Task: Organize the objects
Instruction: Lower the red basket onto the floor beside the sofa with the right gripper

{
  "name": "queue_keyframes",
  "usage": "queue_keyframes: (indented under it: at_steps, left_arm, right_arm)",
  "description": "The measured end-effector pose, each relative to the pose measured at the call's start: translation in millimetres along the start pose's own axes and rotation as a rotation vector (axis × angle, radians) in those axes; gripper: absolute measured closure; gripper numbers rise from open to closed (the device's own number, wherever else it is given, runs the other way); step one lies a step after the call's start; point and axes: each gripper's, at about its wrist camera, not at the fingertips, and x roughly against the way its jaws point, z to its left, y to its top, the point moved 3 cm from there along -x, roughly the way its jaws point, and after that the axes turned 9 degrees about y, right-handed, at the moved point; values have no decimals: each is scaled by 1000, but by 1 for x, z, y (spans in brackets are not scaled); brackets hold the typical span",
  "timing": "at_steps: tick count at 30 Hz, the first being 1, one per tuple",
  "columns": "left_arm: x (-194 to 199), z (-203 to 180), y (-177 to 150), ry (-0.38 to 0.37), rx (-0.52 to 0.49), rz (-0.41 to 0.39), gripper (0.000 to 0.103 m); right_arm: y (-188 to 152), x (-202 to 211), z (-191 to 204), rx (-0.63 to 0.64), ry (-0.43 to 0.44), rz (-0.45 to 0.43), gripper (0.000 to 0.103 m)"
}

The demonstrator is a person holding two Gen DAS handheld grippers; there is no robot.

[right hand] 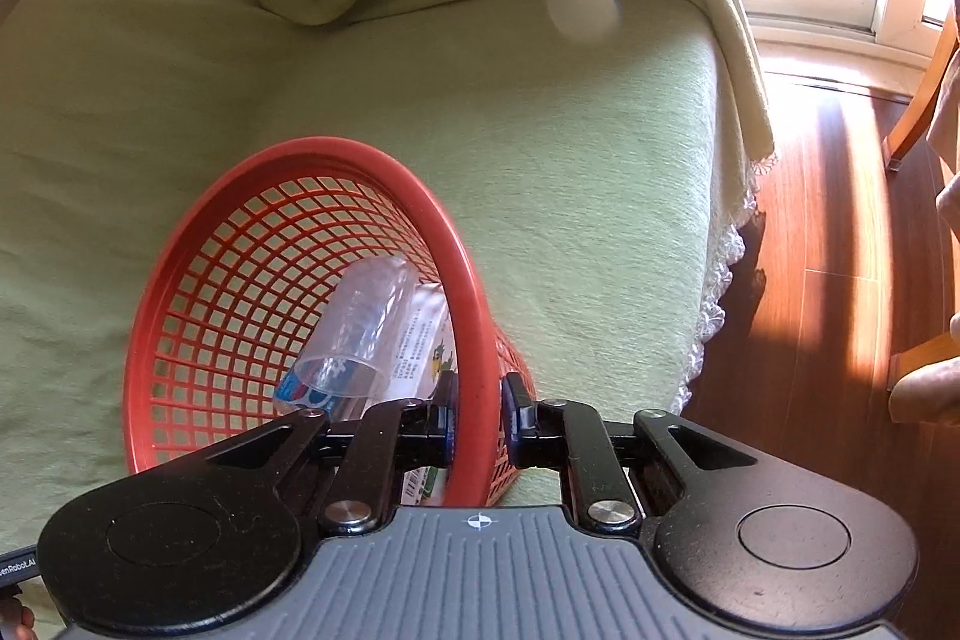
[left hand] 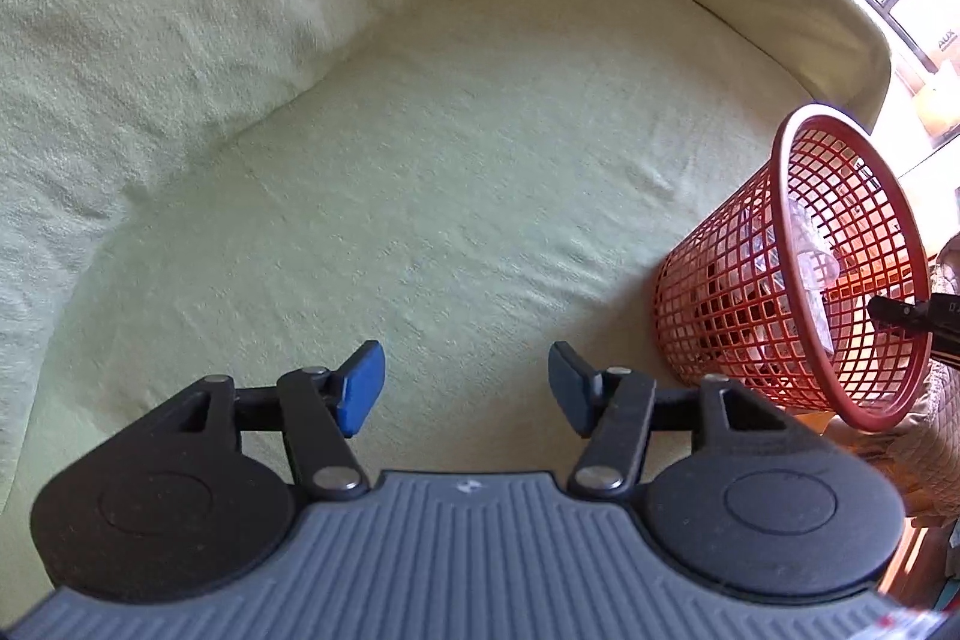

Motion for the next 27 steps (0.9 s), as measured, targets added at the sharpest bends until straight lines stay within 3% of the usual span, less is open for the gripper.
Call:
queue_keyframes:
  at_steps: [10, 18, 27]
  left_arm:
    - [-15, -6, -3, 73, 25, 10, 40]
    - [-12, -17, -16, 75, 42, 15, 40]
    - [4, -28, -36, 92, 78, 5, 40]
  right_arm:
    - [3, -21, 1, -36, -109, 103, 91]
    - [0, -13, 3, -69, -19, 98, 94]
    - [-6, 6, 4, -41, -8, 113, 94]
